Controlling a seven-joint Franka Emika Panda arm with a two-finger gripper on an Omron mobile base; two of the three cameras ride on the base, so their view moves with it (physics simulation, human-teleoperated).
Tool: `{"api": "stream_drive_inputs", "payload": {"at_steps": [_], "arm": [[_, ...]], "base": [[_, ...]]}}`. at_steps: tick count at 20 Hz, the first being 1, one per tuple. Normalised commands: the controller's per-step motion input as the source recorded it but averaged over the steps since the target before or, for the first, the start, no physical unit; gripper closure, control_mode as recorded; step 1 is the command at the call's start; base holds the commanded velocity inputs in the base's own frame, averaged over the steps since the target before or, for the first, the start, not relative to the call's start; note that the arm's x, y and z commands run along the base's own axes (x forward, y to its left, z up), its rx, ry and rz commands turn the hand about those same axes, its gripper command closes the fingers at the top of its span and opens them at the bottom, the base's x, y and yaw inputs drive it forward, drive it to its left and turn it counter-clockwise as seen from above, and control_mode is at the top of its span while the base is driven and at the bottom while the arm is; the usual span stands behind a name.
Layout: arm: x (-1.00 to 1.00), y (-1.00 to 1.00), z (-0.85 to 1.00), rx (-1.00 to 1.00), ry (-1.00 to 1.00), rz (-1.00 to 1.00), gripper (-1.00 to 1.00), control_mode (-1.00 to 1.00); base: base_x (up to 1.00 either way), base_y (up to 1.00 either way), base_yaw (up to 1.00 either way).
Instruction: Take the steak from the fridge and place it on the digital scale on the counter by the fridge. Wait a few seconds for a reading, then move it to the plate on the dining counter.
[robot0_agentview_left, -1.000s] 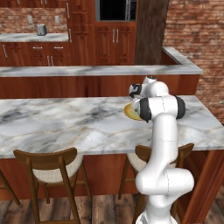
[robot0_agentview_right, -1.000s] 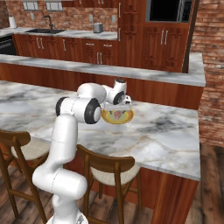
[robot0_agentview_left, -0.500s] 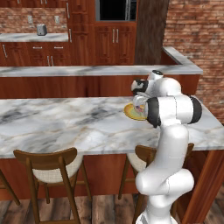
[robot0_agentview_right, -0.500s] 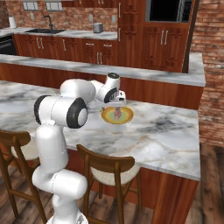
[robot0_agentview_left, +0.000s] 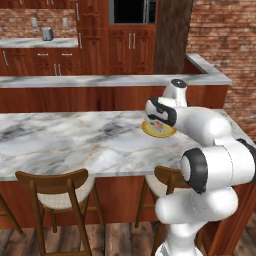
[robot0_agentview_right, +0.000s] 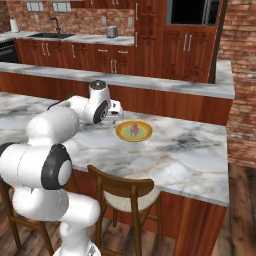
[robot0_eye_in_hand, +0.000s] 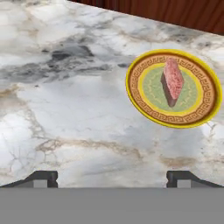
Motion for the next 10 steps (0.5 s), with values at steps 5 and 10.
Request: {"api": "stream_drive_inputs", "payload": {"at_steps": [5, 10], "arm": [[-1.0, 0.55, 0.83, 0.0, 0.0, -0.15, -1.0, -1.0], [-1.0, 0.34, 0.74, 0.0, 0.07, -0.17, -1.0, -1.0]], "base": [[0.0, 0.0, 0.0], [0.0, 0.0, 0.0]]}}
